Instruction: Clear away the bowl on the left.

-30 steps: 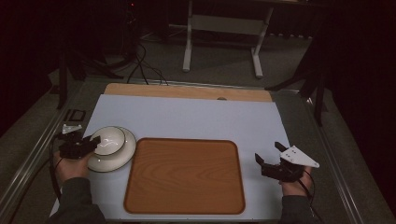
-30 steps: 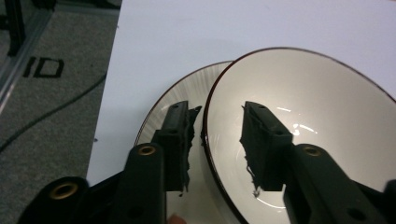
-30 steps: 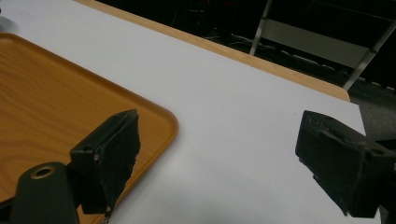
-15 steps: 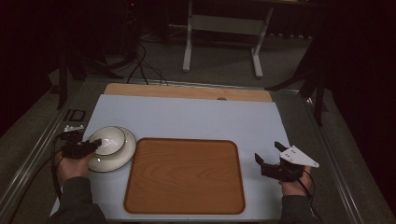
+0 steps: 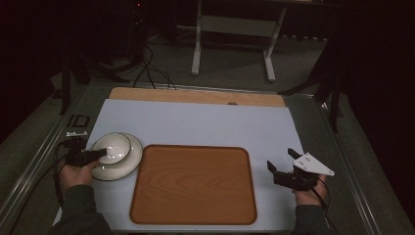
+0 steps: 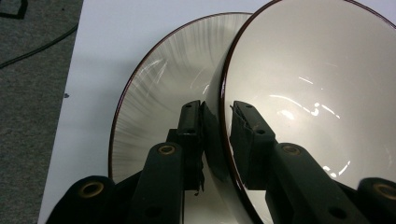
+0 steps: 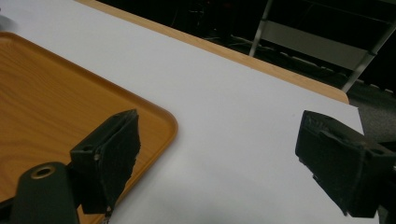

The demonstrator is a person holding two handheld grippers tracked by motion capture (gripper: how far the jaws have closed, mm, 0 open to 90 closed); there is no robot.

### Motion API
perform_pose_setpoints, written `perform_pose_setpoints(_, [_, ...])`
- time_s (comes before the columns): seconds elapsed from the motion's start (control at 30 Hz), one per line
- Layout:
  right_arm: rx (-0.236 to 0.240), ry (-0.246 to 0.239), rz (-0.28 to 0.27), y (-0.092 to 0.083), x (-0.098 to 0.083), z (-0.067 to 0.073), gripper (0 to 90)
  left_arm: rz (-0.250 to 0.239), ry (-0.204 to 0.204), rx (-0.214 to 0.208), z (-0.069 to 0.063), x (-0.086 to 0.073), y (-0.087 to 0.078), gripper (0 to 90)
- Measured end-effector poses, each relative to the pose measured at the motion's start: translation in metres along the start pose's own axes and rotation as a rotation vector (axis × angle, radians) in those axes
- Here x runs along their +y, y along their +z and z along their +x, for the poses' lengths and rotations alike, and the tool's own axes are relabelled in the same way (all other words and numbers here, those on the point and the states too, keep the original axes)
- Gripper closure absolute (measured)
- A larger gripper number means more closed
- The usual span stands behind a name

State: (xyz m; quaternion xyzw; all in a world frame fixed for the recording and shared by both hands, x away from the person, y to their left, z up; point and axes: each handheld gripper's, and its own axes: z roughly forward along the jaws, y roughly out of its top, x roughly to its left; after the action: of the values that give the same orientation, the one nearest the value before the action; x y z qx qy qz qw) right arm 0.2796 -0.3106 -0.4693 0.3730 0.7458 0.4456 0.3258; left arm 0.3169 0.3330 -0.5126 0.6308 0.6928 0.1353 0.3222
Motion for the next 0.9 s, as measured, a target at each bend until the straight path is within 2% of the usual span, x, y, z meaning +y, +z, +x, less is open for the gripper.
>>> perform_pose_setpoints(0.13, [0.000,0.000,0.001,0.0001,-0.0001,-0.0001,13.4,0.007,-0.001,-0.010,-0.0004,0.0001,0.0001,75.6])
perform_pose_setpoints(0.17, [-0.001,-0.002,0.001,0.0002,-0.0001,-0.0001,13.4,0.013,-0.015,-0.031,-0.0014,0.0001,0.0000,77.0])
perform_pose_setpoints(0.3, [-0.002,-0.001,0.001,-0.0001,-0.0001,-0.0001,13.5,0.013,-0.038,-0.051,-0.0013,-0.0001,-0.0006,79.4])
perform_pose_setpoints(0.43, [-0.006,0.002,0.000,-0.0007,-0.0001,-0.0008,13.6,0.002,-0.082,-0.083,0.0030,-0.0017,-0.0010,80.7])
perform_pose_setpoints(0.67, [-0.010,0.006,-0.007,-0.0016,-0.0002,-0.0025,13.6,-0.002,-0.095,-0.097,0.0052,-0.0030,-0.0018,81.2])
perform_pose_setpoints(0.77, [-0.011,0.009,-0.007,-0.0023,-0.0002,-0.0032,13.6,-0.022,-0.120,-0.129,0.0078,-0.0038,-0.0034,81.3])
perform_pose_setpoints(0.9, [-0.013,0.010,-0.008,-0.0026,-0.0002,-0.0038,13.7,-0.031,-0.114,-0.122,0.0074,-0.0039,-0.0047,81.7])
